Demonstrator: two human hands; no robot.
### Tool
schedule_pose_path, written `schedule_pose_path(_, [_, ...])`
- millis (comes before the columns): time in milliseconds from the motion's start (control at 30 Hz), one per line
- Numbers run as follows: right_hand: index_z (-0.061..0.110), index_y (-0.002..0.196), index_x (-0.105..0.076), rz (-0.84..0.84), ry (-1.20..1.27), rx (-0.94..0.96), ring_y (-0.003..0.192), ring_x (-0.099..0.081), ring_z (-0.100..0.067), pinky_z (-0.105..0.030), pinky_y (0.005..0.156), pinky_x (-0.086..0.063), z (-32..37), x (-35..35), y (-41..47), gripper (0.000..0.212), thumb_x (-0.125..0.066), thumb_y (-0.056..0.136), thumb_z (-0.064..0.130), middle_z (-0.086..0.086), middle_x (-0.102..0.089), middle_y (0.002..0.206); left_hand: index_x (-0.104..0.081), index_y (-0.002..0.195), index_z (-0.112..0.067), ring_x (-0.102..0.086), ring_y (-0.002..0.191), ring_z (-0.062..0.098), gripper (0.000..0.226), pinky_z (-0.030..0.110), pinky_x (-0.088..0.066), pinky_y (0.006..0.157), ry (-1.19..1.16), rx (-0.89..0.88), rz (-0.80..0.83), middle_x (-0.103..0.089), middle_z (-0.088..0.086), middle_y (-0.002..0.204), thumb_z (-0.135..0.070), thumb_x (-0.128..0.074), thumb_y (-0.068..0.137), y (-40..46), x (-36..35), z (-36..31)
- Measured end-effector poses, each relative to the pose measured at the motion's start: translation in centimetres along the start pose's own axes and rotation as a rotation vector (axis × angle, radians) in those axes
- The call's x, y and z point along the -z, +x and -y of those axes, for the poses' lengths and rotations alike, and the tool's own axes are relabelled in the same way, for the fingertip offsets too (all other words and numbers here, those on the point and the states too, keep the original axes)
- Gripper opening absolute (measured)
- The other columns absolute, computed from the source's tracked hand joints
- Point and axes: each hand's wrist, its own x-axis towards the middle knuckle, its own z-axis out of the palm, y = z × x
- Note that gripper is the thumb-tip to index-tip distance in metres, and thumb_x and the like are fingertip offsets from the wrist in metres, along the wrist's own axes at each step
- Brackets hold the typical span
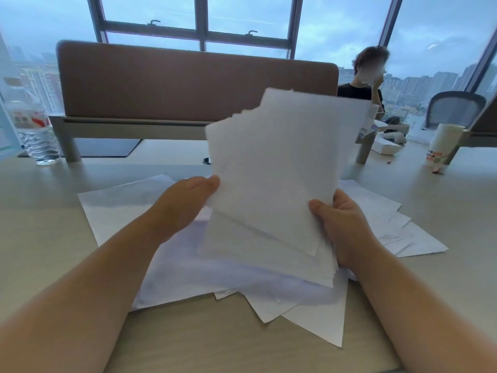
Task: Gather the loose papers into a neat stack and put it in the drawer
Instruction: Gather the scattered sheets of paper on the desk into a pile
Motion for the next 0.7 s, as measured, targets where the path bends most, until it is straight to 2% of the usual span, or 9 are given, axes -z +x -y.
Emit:
schedule_pose_path(67, [0.023, 0.107, -0.069, -0.1, 0.108, -0.026, 0.088, -0.075, -0.024, -0.036, 0.074, -0.062, 0.4, 0.1, 0.2, 0.027, -0.057, 0.099, -0.001, -0.002, -0.08, 0.098, -0.067, 0.116, -0.025, -0.062, 0.113, 0.029, 0.056, 0.042, -0.047, 0.1, 0.375, 0.066, -0.047, -0.071, 0.003, 0.121, -0.073, -0.05, 0.092, 0.1, 1.0, 0.5])
schedule_pose_path(100, [0.022, 0.107, -0.068, -0.136, 0.132, -0.034, 0.087, -0.074, -0.023, -0.031, 0.069, -0.06, 0.5, 0.2, 0.2, 0.029, -0.056, 0.099, -0.003, -0.001, -0.079, 0.097, -0.062, 0.13, -0.026, -0.06, 0.122, 0.031, 0.074, 0.043, -0.047, 0.104, 0.522, 0.108, -0.007, -0.066, 0.004, 0.134, -0.079, -0.056, 0.079, 0.0, 1.5, 0.7])
schedule_pose_path(167, [0.021, 0.112, -0.066, -0.183, 0.138, -0.041, 0.087, -0.072, -0.019, -0.027, 0.065, -0.057, 0.6, 0.2, 0.3, 0.032, -0.055, 0.097, -0.004, 0.0, -0.076, 0.102, -0.05, 0.147, -0.026, -0.055, 0.129, 0.028, 0.099, 0.039, -0.046, 0.107, 0.655, 0.171, 0.154, -0.055, 0.003, 0.149, -0.07, -0.075, 0.062, -0.2, 2.0, 0.8])
schedule_pose_path(267, [0.02, 0.115, -0.063, -0.217, 0.125, -0.056, 0.087, -0.069, -0.019, -0.027, 0.065, -0.054, 0.7, 0.2, 0.3, 0.033, -0.053, 0.096, -0.005, 0.0, -0.073, 0.104, -0.042, 0.154, -0.03, -0.054, 0.118, 0.022, 0.097, 0.034, -0.047, 0.101, 0.654, 0.193, 0.315, -0.048, 0.001, 0.152, -0.043, -0.089, 0.07, -0.5, 1.6, 0.3])
schedule_pose_path(367, [0.02, 0.113, -0.063, -0.239, 0.119, -0.056, 0.085, -0.068, -0.018, -0.023, 0.061, -0.054, 0.7, 0.3, 0.3, 0.033, -0.052, 0.095, -0.006, -0.001, -0.073, 0.103, -0.043, 0.152, -0.031, -0.052, 0.11, 0.02, 0.091, 0.031, -0.045, 0.094, 0.64, 0.158, 0.273, -0.052, 0.001, 0.15, -0.039, -0.086, 0.073, -0.1, 1.0, 0.5])
schedule_pose_path(433, [0.019, 0.117, -0.062, -0.239, 0.125, -0.058, 0.083, -0.067, -0.017, -0.023, 0.06, -0.053, 0.8, 0.3, 0.2, 0.035, -0.052, 0.096, -0.007, 0.0, -0.071, 0.1, -0.044, 0.151, -0.03, -0.053, 0.115, 0.022, 0.088, 0.033, -0.044, 0.097, 0.662, 0.157, 0.218, -0.053, 0.002, 0.151, -0.05, -0.083, 0.074, 0.1, 0.9, 0.9])
schedule_pose_path(567, [0.019, 0.117, -0.063, -0.232, 0.144, -0.061, 0.088, -0.067, -0.02, -0.028, 0.067, -0.053, 0.7, 0.3, 0.2, 0.037, -0.051, 0.095, -0.008, -0.001, -0.071, 0.102, -0.044, 0.149, -0.025, -0.051, 0.132, 0.038, 0.121, 0.046, -0.045, 0.107, 0.945, 0.319, 0.008, -0.05, 0.012, 0.146, -0.098, -0.062, 0.054, 0.3, 1.8, 2.0])
schedule_pose_path(633, [0.02, 0.12, -0.064, -0.235, 0.14, -0.062, 0.092, -0.068, -0.023, -0.029, 0.069, -0.054, 0.5, 0.4, 0.3, 0.04, -0.051, 0.094, -0.007, -0.003, -0.073, 0.105, -0.044, 0.149, -0.024, -0.054, 0.131, 0.038, 0.13, 0.047, -0.047, 0.107, 0.951, 0.351, 0.001, -0.05, 0.014, 0.143, -0.102, -0.06, 0.047, 0.4, 2.3, 2.1])
schedule_pose_path(700, [0.021, 0.119, -0.064, -0.223, 0.14, -0.068, 0.091, -0.069, -0.025, -0.029, 0.069, -0.055, 0.5, 0.2, 0.4, 0.04, -0.052, 0.093, -0.007, -0.004, -0.074, 0.107, -0.041, 0.152, -0.02, -0.053, 0.132, 0.037, 0.13, 0.046, -0.046, 0.107, 0.915, 0.336, 0.024, -0.047, 0.016, 0.147, -0.096, -0.07, 0.051, 0.4, 2.3, 1.9])
